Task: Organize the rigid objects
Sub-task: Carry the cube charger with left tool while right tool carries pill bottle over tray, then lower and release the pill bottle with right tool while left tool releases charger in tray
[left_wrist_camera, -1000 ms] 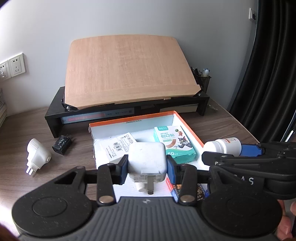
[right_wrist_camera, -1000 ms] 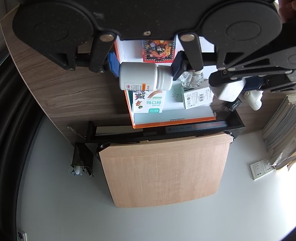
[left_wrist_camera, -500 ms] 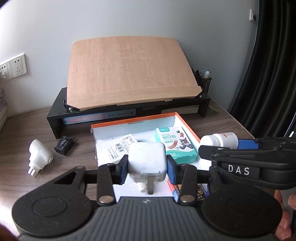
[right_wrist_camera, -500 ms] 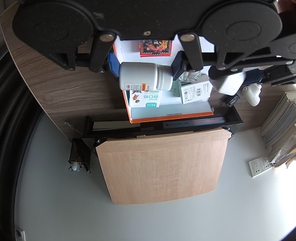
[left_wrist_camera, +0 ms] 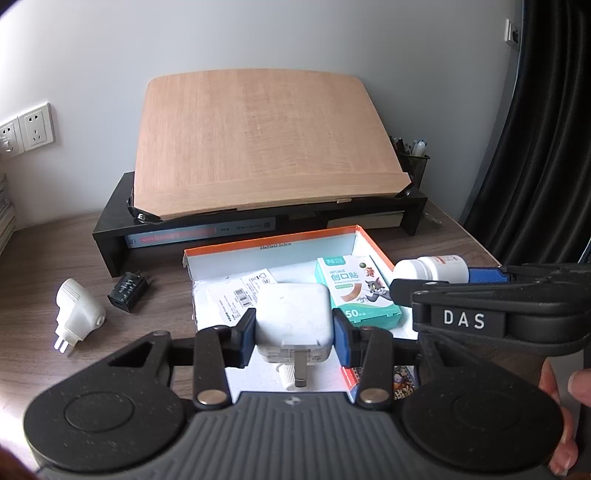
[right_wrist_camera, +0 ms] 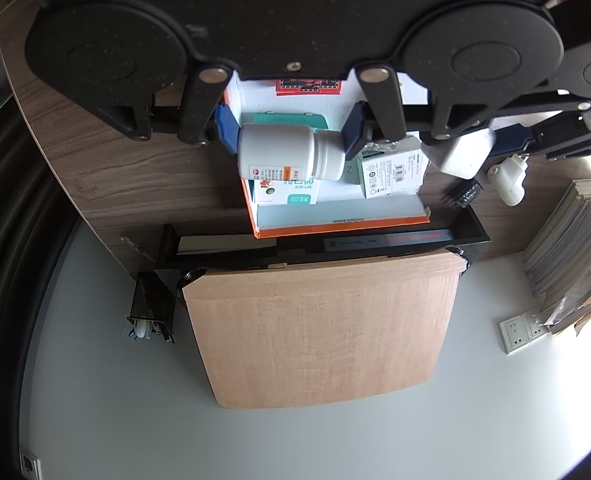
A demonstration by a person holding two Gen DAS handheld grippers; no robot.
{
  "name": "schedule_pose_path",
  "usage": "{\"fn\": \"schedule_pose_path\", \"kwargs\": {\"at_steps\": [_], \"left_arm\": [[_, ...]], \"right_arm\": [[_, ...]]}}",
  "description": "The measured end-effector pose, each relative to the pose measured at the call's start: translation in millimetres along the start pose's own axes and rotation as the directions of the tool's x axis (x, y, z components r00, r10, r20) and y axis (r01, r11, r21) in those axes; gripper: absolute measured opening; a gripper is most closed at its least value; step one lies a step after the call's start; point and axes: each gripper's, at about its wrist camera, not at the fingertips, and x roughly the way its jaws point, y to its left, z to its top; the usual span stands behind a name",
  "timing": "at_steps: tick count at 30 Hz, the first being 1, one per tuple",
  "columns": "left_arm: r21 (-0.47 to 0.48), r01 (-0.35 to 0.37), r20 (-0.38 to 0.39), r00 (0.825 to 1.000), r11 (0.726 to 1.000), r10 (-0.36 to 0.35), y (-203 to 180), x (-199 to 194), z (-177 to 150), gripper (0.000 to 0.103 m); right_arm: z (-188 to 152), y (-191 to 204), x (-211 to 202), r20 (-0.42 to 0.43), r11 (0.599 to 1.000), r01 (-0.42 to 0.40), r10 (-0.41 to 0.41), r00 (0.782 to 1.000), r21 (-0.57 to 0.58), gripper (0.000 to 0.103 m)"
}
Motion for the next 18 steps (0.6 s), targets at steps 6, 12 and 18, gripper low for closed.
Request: {"fn": "schedule_pose_path", "kwargs": {"at_steps": [6, 12, 18], "left_arm": [[-0.004, 0.001, -0.006, 1.0, 1.0, -0.001, 0.6, 6.0, 2.8, 0.042], [-0.01, 0.006, -0.016, 1.0, 1.0, -0.006, 1.8, 13.1, 4.4, 0.042], [-0.01, 0.008, -0.026, 1.0, 1.0, -0.009, 3.5, 20.1, 5.2, 0.042]], "right_arm": [[4.6, -1.0, 10.3, -0.01, 1.0, 0.001, -0.001, 1.0, -0.002, 0.069], [9.8, -2.9, 22.2, -0.019, 1.0, 0.002, -0.002, 1.0, -0.005, 0.069], [16.2, -1.4, 37.2, -0.037, 1.0, -0.009, 0.009, 0.999, -0.013, 0.069]]}}
